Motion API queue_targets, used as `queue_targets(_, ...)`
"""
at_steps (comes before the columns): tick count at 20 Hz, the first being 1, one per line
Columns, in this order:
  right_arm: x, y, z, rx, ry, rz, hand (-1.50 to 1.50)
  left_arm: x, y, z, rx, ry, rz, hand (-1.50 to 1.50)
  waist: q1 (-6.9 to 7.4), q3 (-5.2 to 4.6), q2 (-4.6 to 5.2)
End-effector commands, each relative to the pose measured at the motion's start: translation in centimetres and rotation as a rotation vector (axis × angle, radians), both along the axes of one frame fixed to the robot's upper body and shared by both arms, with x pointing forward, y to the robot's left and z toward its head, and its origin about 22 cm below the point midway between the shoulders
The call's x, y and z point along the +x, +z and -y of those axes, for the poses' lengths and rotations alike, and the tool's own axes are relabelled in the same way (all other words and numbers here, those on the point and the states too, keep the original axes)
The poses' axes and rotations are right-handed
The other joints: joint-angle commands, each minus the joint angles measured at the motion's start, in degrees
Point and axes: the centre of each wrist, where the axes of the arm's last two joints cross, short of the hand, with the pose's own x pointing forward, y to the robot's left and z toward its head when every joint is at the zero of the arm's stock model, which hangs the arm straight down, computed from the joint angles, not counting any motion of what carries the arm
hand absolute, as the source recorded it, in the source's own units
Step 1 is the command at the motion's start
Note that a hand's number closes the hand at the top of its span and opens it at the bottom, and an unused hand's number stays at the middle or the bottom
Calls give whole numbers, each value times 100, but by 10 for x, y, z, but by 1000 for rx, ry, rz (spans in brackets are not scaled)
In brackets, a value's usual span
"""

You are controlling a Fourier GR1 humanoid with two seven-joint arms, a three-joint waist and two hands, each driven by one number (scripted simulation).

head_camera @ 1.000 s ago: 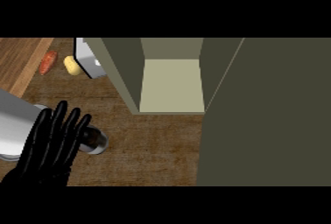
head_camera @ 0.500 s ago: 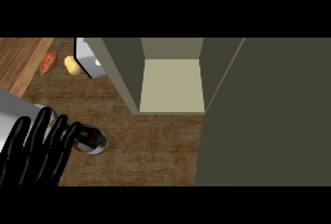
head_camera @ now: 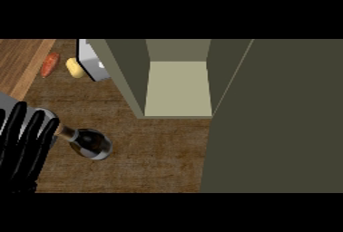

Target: Pick up the wine, place it into the cabinet and close the cabinet

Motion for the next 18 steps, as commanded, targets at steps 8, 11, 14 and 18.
queue_targets(8, -22, 24, 2, 11, -5, 40, -150, -1, 11, -39, -2, 64, 30, -150, 0, -5, -1)
queue_targets(11, -16, 17, 6, -12, -5, 26, -150, 9, 8, -51, -20, 82, 17, -150, -7, -2, 2)
queue_targets(14, -19, 20, 1, 5, -5, 45, -150, 0, 11, -66, -7, 72, -11, -150, 20, -5, -9)
queue_targets(18, -25, 27, 13, -5, -8, 29, -150, 28, -19, -76, -47, 85, -65, -150, -19, -4, 1)
